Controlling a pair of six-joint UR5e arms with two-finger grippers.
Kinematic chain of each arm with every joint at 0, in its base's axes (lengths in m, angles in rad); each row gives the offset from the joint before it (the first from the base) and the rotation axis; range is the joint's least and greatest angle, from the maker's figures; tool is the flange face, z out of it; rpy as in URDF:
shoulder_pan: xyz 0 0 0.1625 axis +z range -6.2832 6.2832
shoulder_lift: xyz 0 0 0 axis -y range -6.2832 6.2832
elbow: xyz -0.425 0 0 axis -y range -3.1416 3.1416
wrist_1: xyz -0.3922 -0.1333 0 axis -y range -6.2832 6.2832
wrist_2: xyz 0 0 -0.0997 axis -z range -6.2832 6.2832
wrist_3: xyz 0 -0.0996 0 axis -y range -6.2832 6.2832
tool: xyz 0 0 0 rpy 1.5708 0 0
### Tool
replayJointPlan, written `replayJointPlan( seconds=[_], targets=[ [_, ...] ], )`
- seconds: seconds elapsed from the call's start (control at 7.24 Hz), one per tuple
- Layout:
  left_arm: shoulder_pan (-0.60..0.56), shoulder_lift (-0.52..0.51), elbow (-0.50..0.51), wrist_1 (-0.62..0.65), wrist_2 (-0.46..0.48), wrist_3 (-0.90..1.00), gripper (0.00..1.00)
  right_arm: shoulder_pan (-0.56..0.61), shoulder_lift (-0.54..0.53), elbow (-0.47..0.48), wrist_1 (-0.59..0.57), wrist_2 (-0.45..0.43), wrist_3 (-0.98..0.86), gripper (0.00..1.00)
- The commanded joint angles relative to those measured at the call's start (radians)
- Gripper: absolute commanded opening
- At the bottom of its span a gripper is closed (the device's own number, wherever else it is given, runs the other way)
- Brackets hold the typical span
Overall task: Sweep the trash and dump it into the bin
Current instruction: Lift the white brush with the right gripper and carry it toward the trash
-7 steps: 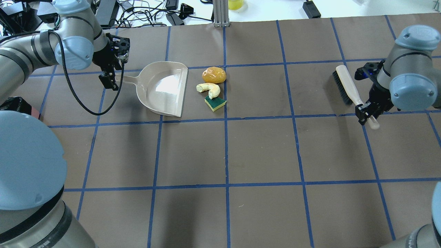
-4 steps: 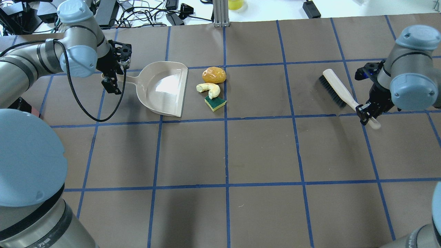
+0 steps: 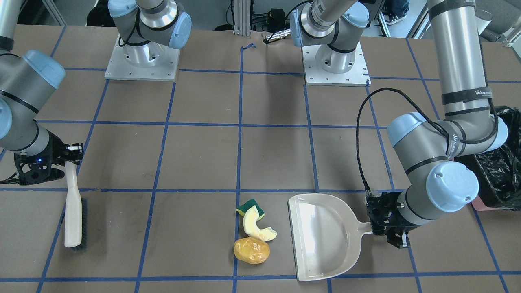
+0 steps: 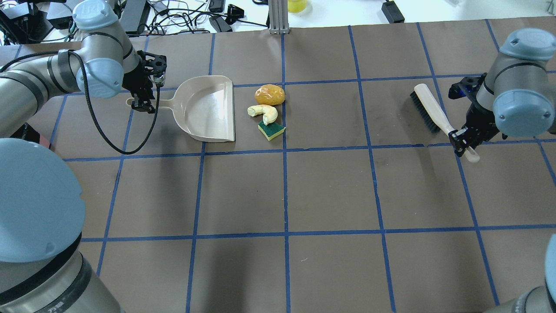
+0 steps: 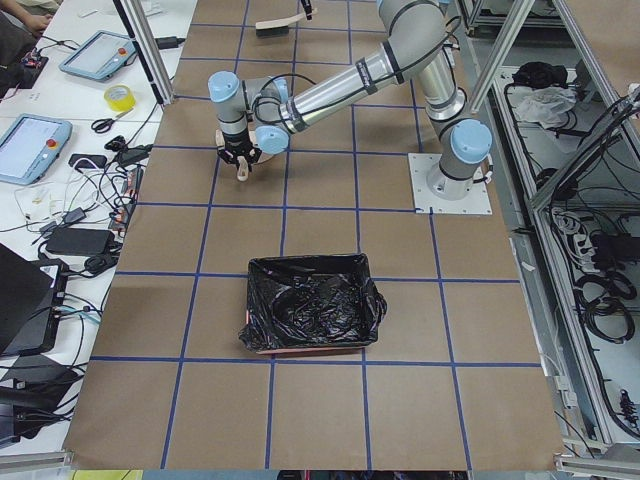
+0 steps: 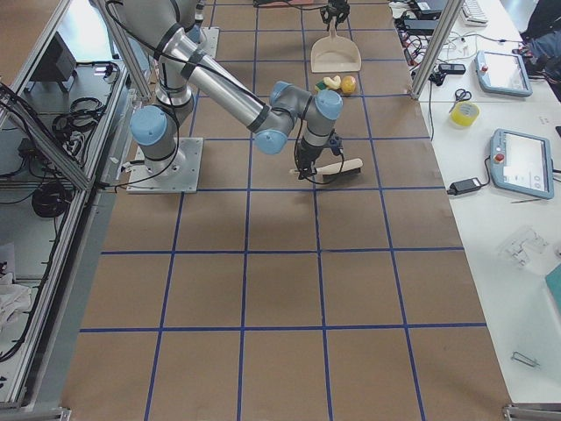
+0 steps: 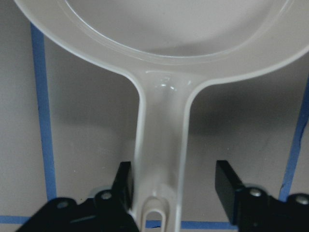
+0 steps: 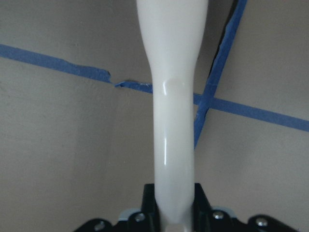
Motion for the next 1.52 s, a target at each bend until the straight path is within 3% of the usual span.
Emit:
replayJointPlan(
  seconds=[0.0,0.55,0.69,0.97,1.38],
  targets=[
    [-0.008,-0.002,0.001,0.000,0.000,0.001,0.23,0.044,-0.016,-0.037,0.059,0.002,0.078,0.24],
    [-0.057,-0.010,0.015,0.005,0.103,-0.010,0.18,0.309,0.006,-0.147,0.115,0.002,0.405,0.16],
    [-0.066,-0.010,0.015,0.005,0.126,-0.027,0.18,0.383,0.036,-0.208,0.191,0.001,0.533,0.14],
    [-0.072,-0.010,0.015,0.005,0.128,-0.042,0.18,0.481,0.102,-0.300,0.245,0.007,0.715,0.01],
    [-0.074,-0.011,0.014,0.003,0.129,-0.048,0.18,0.613,0.121,-0.304,0.251,0.068,0.963,0.00]
  ],
)
